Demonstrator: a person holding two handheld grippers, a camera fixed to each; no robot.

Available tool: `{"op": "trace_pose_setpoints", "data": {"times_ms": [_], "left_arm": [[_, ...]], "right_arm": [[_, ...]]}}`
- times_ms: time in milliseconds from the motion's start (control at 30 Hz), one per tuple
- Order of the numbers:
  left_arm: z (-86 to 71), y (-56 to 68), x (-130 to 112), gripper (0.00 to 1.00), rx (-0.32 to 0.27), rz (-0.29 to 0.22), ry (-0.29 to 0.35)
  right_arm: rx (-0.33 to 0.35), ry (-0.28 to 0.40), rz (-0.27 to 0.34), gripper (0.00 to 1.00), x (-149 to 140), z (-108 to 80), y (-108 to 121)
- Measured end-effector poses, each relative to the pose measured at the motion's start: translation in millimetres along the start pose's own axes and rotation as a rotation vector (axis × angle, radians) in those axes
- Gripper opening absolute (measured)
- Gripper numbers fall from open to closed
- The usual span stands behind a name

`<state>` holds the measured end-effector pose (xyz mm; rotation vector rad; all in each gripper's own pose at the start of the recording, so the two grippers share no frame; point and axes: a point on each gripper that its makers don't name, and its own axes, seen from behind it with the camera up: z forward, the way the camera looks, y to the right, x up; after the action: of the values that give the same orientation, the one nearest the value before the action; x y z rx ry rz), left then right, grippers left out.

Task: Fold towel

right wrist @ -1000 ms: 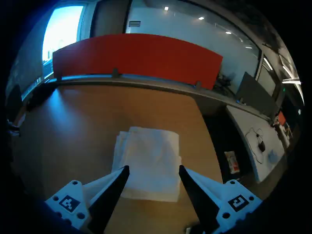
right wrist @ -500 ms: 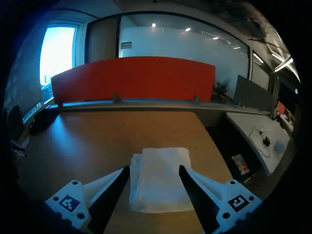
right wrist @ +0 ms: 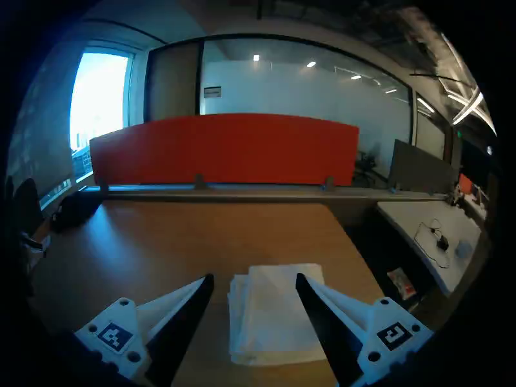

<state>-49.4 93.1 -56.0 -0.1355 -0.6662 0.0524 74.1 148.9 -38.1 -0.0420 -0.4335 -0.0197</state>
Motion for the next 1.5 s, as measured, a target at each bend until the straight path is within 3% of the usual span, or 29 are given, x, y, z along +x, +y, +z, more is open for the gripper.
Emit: {"op": "trace_pose_setpoints", "data": {"times_ms": [333, 567, 1000, 1500], "left_arm": [[-5.9, -13.1, 56.2, 0.93, 0.033, -0.05, 0.211], [-13.9, -20.6, 91.7, 0.93, 0.053, -0.061, 0.34], [-21.2, -34.8, 121.6, 0.93, 0.076, -0.063, 0.431], [-28.4, -38.1, 144.3, 0.93, 0.07, -0.076, 0.497]], "right_arm": [[-0.018, 0.115, 0.023, 0.98, 33.4, -7.6, -10.0], [-0.016, 0.155, 0.029, 0.98, 45.0, -8.7, -18.9], [-0.001, 0.234, 0.022, 0.98, 81.9, -15.1, -51.2], [0.055, 0.306, 0.0, 0.98, 113.5, -15.3, -126.7]]}}
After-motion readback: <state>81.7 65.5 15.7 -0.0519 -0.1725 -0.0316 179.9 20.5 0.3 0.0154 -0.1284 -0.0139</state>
